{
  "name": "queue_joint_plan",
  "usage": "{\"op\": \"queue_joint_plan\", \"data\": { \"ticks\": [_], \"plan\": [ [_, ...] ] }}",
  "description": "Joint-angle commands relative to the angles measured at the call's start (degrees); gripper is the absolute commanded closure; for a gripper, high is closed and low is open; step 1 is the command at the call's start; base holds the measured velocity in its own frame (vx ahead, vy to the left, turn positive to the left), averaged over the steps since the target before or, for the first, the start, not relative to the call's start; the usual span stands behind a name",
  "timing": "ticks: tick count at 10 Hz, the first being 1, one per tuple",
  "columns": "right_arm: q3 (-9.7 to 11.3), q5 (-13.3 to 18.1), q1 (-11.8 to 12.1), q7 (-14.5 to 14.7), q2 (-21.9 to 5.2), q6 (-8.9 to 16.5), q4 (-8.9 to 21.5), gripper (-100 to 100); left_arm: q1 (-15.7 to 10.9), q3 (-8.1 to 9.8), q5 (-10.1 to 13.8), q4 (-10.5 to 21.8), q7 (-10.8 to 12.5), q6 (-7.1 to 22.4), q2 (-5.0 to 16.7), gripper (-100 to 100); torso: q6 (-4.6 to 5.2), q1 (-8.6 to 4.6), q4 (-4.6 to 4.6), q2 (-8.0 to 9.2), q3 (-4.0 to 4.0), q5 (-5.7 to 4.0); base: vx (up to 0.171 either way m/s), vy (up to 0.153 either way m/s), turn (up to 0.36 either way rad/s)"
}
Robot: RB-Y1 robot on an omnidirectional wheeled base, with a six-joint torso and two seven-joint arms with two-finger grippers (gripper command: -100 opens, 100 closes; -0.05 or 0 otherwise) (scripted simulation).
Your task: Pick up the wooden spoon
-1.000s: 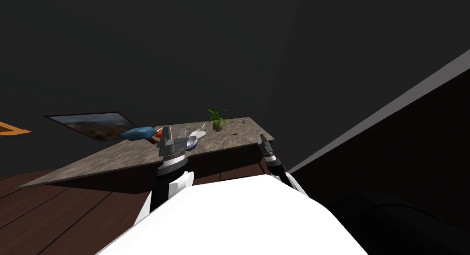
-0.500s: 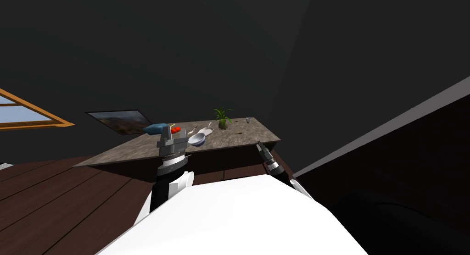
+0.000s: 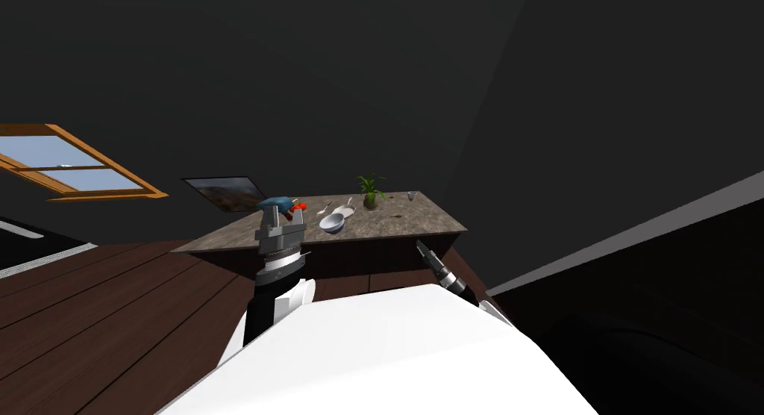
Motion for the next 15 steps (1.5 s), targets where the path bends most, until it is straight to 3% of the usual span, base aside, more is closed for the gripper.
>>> {"op": "queue_joint_plan", "data": {
  "ticks": [1,4,5,7,10,11,12,15],
  "plan": [
    [0.7,1.3,2.0,0.3,-2.9,-0.7,1.5,-100,0.0,0.00,0.0,0.0,0.0,0.0,0.0,0,0.00,0.00,0.00,0.00,0.00,0.00,-0.011,0.108,0.186],
    [1.6,2.6,3.3,0.7,-8.4,-1.2,3.4,-100,0.0,0.00,0.0,0.0,0.0,0.0,0.0,0,-0.02,-0.06,-0.01,-0.05,-0.03,-0.02,-0.002,0.069,0.122],
    [2.5,3.9,4.4,1.1,-10.3,-1.6,5.3,-100,0.0,0.00,0.0,0.0,0.0,0.0,0.0,0,-0.01,-0.11,-0.01,-0.06,-0.03,-0.03,0.000,0.104,0.176],
    [2.5,3.9,4.4,1.1,-12.2,-1.6,5.3,-100,0.0,0.00,0.0,0.0,0.0,0.0,0.0,0,-0.01,0.08,0.00,0.00,0.00,0.02,-0.021,0.081,0.091],
    [4.3,6.5,6.4,1.9,-17.9,-2.3,9.5,-100,0.0,0.00,0.0,0.0,0.0,0.0,0.0,0,0.01,-0.06,0.00,-0.04,-0.02,-0.02,-0.001,0.081,0.193],
    [4.3,6.5,6.4,1.9,-19.6,-2.3,9.5,-100,0.0,0.00,0.0,0.0,0.0,0.0,0.0,0,-0.03,-0.02,-0.01,-0.07,-0.04,-0.01,0.010,0.072,0.112],
    [5.3,7.8,7.1,2.3,-21.3,-2.5,11.8,-100,0.0,0.01,0.0,0.0,0.0,0.0,0.0,0,0.01,-0.05,-0.01,-0.07,-0.04,-0.01,-0.002,0.090,0.222],
    [6.4,9.1,7.8,2.7,-26.6,-2.7,14.1,-100,0.0,0.00,0.0,0.0,0.0,0.0,0.0,0,-0.03,-0.03,-0.01,-0.07,-0.04,-0.01,0.010,0.072,0.176]
  ]
}}
